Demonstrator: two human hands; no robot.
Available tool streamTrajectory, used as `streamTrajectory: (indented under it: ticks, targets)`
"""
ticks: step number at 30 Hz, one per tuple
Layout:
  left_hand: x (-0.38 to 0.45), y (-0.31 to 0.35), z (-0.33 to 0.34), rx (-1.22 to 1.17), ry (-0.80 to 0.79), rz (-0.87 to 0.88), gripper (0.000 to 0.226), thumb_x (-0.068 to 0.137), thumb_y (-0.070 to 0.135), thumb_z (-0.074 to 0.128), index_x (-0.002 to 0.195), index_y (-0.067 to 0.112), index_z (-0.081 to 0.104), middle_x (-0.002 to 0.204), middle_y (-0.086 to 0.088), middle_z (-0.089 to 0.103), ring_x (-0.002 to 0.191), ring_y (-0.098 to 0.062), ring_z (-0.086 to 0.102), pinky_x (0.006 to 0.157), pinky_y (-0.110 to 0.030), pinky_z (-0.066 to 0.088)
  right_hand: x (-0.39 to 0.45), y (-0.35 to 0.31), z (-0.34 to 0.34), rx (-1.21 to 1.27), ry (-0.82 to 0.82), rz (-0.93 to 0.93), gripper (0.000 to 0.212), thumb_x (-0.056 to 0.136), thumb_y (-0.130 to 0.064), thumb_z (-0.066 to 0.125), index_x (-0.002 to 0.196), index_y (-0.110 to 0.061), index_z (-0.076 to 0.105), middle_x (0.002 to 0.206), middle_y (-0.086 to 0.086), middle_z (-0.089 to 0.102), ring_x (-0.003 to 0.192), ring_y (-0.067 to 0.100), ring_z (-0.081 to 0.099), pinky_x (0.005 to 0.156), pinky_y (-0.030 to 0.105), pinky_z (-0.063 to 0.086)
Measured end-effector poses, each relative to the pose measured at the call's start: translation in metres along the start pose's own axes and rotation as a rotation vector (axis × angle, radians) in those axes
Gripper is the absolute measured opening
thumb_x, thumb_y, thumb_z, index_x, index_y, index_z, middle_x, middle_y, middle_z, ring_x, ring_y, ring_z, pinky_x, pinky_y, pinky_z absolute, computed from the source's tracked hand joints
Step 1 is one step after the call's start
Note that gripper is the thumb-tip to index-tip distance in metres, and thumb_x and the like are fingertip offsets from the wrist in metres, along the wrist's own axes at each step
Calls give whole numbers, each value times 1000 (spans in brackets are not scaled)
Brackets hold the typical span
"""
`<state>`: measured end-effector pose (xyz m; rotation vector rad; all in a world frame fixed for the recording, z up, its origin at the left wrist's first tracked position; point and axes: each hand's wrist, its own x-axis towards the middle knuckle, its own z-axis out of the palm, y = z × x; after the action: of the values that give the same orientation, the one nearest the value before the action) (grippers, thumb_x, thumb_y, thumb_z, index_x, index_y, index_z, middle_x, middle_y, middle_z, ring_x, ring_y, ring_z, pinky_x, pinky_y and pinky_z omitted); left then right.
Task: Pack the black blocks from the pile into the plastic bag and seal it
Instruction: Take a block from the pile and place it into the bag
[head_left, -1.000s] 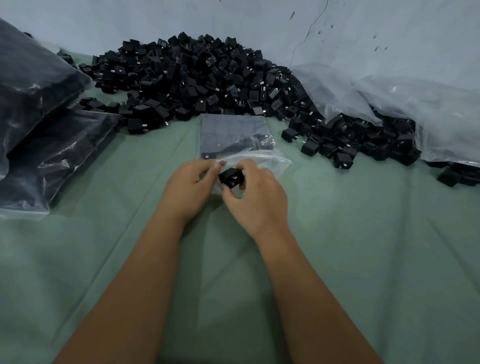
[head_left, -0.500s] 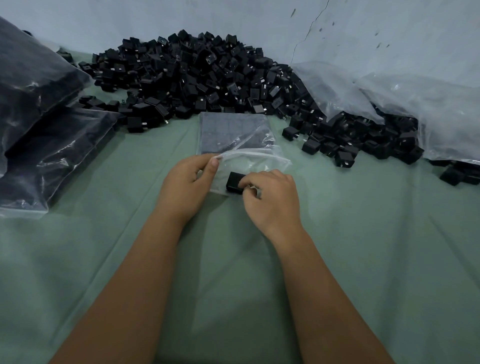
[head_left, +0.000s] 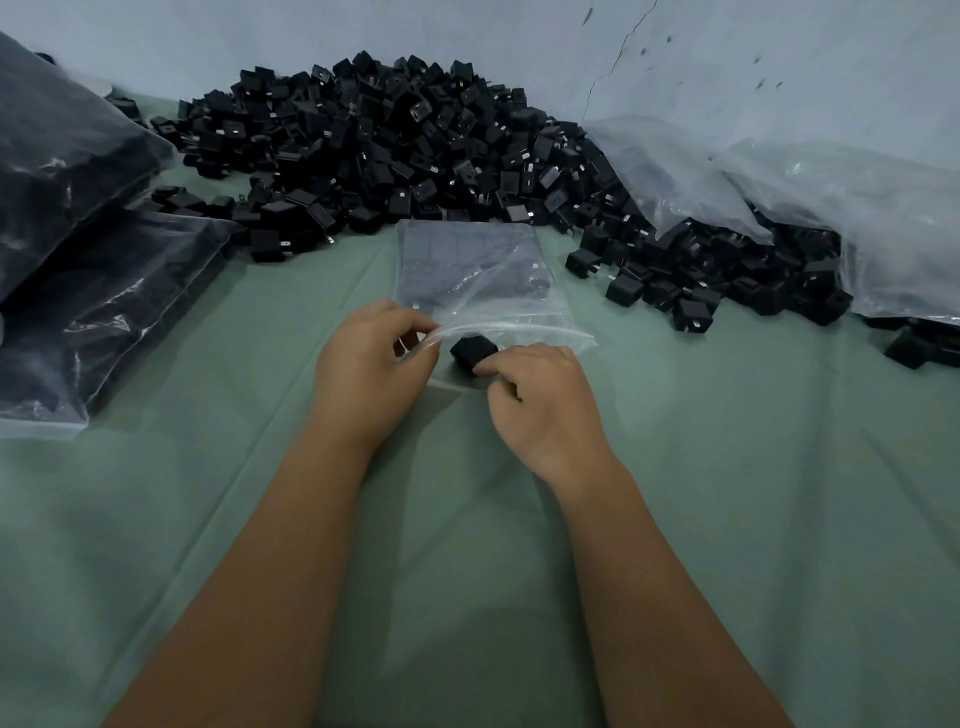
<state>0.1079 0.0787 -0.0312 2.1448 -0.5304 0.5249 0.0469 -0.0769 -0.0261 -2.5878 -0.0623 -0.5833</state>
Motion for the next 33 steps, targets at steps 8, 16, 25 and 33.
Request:
streamTrajectory:
  ticks: [8,16,25,33]
  targets:
    - [-1,5,-2,0,25,65,12,82,14,71,93,11,75,82,0,62,71,-20,57,67,-43,50,22,-6,11,-8,-99,19,21,82,-10,49,91,-10,68,89,4,68,86,24,57,85,38,44]
    - [0,7,-2,6,27,91,14,80,19,69,89,11,77,79,1,63,69,-21,58,63,-44,51,53,-10,22,-73,-237,111,20,92,-17,45,74,-20,54,75,-4,54,72,14,51,63,28,36]
    - [0,9,-3,-12,16,83,20,79,21,64,90,10,77,81,3,63,70,-20,59,64,-43,51,72,-7,29,65,-343,161,23,90,-14,45,70,-24,47,69,-4,51,63,12,48,58,29,39]
    - [1,2,0,72,-29,69,2,82,11,71,84,10,71,94,0,62,91,-21,56,76,-37,46,36,1,16,-181,-175,-49,16,91,-23,46,80,-21,57,80,-4,59,80,20,56,73,34,45]
